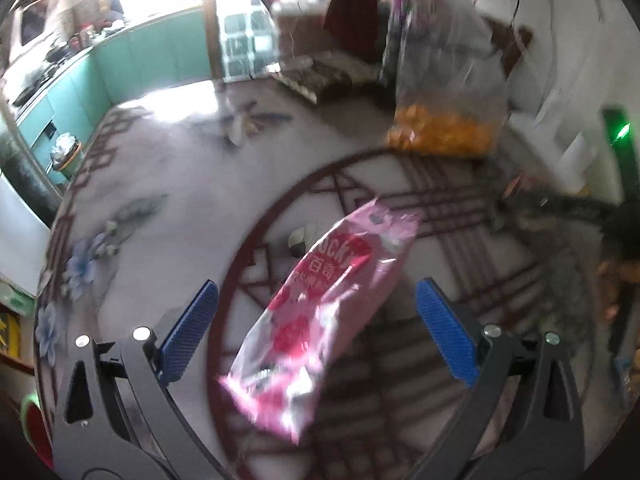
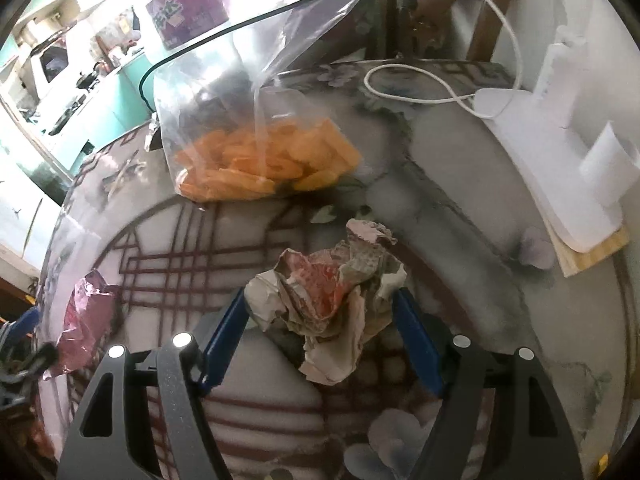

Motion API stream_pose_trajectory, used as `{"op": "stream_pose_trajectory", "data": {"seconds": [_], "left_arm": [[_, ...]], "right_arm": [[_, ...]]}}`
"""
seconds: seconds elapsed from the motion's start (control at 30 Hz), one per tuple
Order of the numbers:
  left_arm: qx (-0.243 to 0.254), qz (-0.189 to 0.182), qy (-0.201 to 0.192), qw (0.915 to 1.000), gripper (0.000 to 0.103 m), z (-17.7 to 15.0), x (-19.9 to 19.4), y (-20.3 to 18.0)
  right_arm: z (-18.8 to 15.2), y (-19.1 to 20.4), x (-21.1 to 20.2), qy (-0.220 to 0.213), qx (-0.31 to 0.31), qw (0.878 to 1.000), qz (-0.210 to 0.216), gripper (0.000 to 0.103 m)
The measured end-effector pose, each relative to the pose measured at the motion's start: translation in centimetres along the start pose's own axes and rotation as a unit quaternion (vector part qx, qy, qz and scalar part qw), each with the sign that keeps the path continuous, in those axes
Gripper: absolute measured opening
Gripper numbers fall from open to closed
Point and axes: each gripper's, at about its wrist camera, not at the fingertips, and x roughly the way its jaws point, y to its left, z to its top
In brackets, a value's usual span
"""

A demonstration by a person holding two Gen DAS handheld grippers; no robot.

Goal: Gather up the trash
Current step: 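Grasp the pink snack bag with the left gripper while the right gripper grasps the crumpled paper, then carry the pink snack bag and crumpled paper with both grippers over the bucket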

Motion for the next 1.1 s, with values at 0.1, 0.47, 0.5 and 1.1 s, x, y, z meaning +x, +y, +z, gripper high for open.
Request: {"op": "stream_pose_trajectory", "data": {"seconds": [0.1, 0.47, 0.5, 1.1], "left_arm": [[0.000, -0.003, 0.014, 0.9999, 0.092, -0.3, 1.7, 0.0], [-0.063, -0.015, -0.022, 0.9977, 0.026, -1.0, -2.9, 1.1], [-0.068, -0.015, -0.032, 0.9971, 0.026, -1.2, -4.5, 1.2], [-0.179, 0.022, -0.133, 0.9745, 0.026, -10.6, -25.7, 8.1]], "right_arm": [[0.3, 0.5, 0.3, -0.009, 0.000, 1.000, 0.012, 0.036], [-1.0, 5.6, -5.7, -0.066, -0.052, 0.996, 0.025, 0.023], [-1.5, 6.4, -6.8, -0.070, -0.055, 0.996, 0.031, 0.023], [-13.9, 25.8, -20.2, -0.120, -0.174, 0.973, 0.094, 0.024]]}}
